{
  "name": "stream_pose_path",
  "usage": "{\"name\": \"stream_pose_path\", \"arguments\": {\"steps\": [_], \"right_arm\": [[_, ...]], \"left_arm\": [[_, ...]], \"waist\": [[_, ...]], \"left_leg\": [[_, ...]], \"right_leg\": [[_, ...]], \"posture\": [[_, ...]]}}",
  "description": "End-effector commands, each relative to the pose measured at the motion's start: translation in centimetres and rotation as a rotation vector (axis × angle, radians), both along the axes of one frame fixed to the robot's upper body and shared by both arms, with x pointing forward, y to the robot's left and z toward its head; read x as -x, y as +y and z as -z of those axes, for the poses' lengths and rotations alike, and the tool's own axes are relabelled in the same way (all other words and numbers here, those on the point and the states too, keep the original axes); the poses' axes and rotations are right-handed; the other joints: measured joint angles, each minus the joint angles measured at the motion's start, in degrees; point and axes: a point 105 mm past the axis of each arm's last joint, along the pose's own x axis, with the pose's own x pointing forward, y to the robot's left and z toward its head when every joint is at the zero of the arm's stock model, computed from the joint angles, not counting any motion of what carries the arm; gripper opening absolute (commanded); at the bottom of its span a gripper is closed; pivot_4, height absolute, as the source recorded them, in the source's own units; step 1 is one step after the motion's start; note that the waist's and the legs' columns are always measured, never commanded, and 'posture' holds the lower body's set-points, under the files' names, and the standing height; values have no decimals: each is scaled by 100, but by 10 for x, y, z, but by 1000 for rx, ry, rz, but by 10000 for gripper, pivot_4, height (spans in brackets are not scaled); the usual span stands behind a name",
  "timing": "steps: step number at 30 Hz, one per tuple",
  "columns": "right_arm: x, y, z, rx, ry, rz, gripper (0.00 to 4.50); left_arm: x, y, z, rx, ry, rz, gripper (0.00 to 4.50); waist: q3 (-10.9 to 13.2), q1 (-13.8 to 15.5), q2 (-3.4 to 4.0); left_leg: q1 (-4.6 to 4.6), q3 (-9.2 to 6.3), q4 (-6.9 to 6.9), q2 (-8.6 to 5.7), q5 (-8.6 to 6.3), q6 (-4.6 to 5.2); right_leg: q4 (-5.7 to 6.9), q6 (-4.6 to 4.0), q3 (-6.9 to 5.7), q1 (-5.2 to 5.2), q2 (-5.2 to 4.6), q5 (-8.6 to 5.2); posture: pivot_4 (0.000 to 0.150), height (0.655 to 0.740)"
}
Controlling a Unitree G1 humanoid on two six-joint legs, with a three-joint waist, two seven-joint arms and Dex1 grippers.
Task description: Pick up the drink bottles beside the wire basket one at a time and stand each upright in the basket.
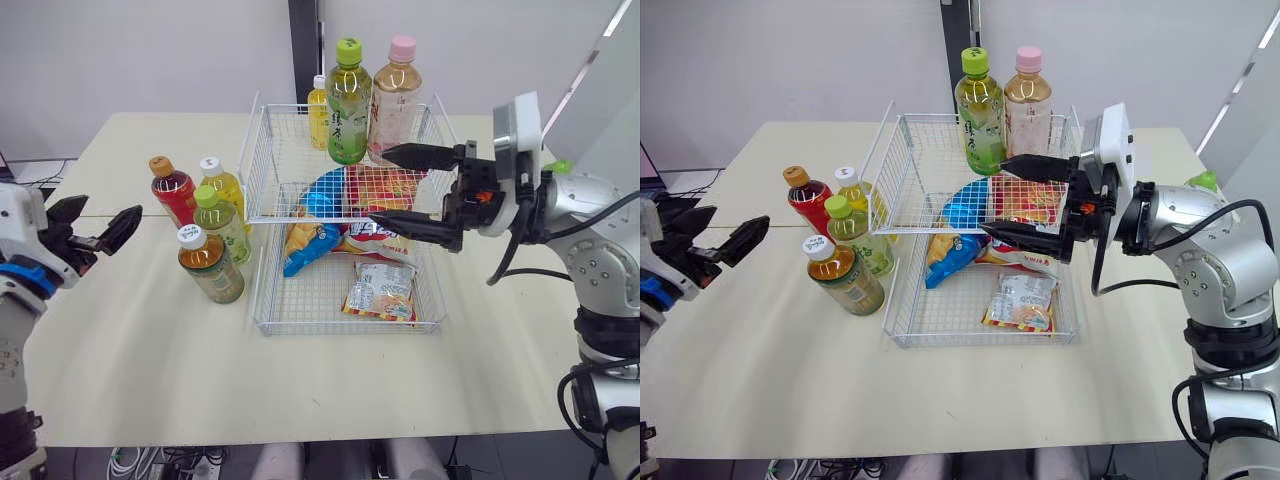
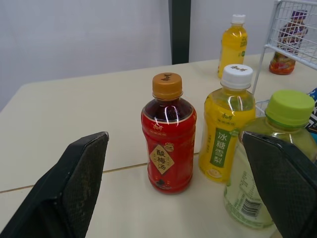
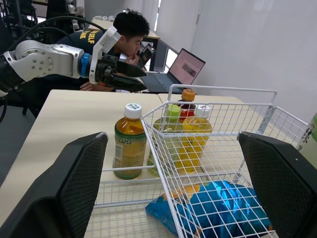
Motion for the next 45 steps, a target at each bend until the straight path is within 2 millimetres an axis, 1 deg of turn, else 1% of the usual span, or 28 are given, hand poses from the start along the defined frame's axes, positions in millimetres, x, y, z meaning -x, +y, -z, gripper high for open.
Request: {"name": "stream_pose_path", "arguments": {"steps": [1,3,6,10,12,20,24,28,31,34,41,42,45], "right_arm": [[6,-4,-12,-19,-53,12,45000],[7,-4,-12,-20,-53,12,45000],[8,-3,-12,-20,-51,15,45000],[9,-3,-12,-20,-51,19,45000],[9,-3,-13,-21,-51,20,45000],[11,-1,-15,-19,-53,16,45000],[11,-1,-15,-17,-56,21,45000],[11,-3,-16,-16,-58,30,45000],[12,-3,-16,-15,-58,33,45000],[12,-3,-16,-13,-57,33,45000],[12,-4,-16,-11,-55,29,45000],[12,-4,-16,-10,-54,28,45000],[12,-4,-16,-10,-54,26,45000]], "left_arm": [[-6,-2,-9,-24,-41,-3,44738],[-12,-3,-9,-24,-42,-4,44738],[-25,-11,-12,-13,-60,18,44738],[-48,-19,-18,8,-83,11,44738],[-56,-22,-18,9,-82,17,44738],[-95,-18,-16,10,-83,-50,44738],[-104,-14,-13,1,-83,-77,44738],[-109,-8,-11,-10,-82,-101,44738],[-112,-8,-9,-17,-77,-99,44738],[-114,-8,-7,-13,-74,-93,38944],[-114,-6,-4,3,-79,-96,16437],[-113,-6,-4,4,-80,-96,14026],[-113,-5,-3,7,-81,-96,13758]], "waist": [[0,0,0],[0,0,0],[0,1,0],[0,10,0],[0,8,-1],[0,-7,-1],[0,-11,-1],[0,-12,-1],[0,-5,-1],[0,-3,-1],[0,-20,-1],[0,-21,-1],[0,-21,-1]], "left_leg": [[0,1,0,0,0,0],[0,3,0,-1,0,0],[0,1,0,0,0,0],[0,4,1,0,0,0],[-1,9,2,-1,0,0],[0,41,1,2,0,0],[0,49,1,2,-1,1],[-1,55,1,2,-1,1],[-1,55,2,2,-1,1],[-1,57,3,2,-1,1],[0,60,3,4,-1,1],[0,60,3,4,-1,1],[0,62,4,4,-1,1]], "right_leg": [[0,0,1,0,1,0],[0,1,6,0,2,1],[0,2,6,0,6,1],[0,6,7,1,10,4],[0,12,8,1,11,7],[2,15,17,-2,18,9],[2,19,26,-4,17,12],[2,20,33,-8,17,13],[2,22,34,-8,17,14],[2,24,36,-7,17,15],[4,24,39,-8,17,16],[4,24,39,-8,17,16],[4,24,41,-8,18,16]], "posture": [[1500,7400],[1500,7400],[1500,7400],[1500,7400],[1500,7400],[1500,7400],[1500,7400],[1500,7400],[1500,7400],[1500,7400],[1500,7400],[1500,7400],[1500,7400]]}}
